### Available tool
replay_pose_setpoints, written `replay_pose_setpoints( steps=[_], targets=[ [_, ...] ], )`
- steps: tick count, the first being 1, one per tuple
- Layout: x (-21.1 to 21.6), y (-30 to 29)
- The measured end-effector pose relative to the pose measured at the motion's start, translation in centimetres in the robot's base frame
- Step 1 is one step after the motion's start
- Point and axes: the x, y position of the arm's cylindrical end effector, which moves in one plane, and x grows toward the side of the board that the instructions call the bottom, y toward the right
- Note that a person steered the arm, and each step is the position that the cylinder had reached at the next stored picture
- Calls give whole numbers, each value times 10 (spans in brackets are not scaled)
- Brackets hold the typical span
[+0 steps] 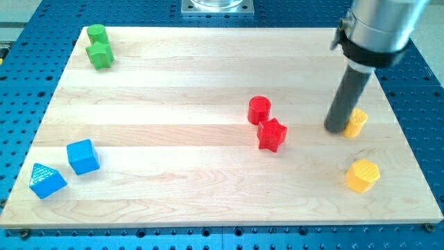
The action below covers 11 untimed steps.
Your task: Move the yellow heart into the yellow hexagon
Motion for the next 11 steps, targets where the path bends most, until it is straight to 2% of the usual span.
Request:
replay_pose_setpoints(
  steps=[1,2,4,5,8,10,11],
  targets=[
    [-47,-6],
    [-54,12],
    [25,23],
    [15,22],
    [52,29],
    [44,-30],
    [46,-30]
  ],
)
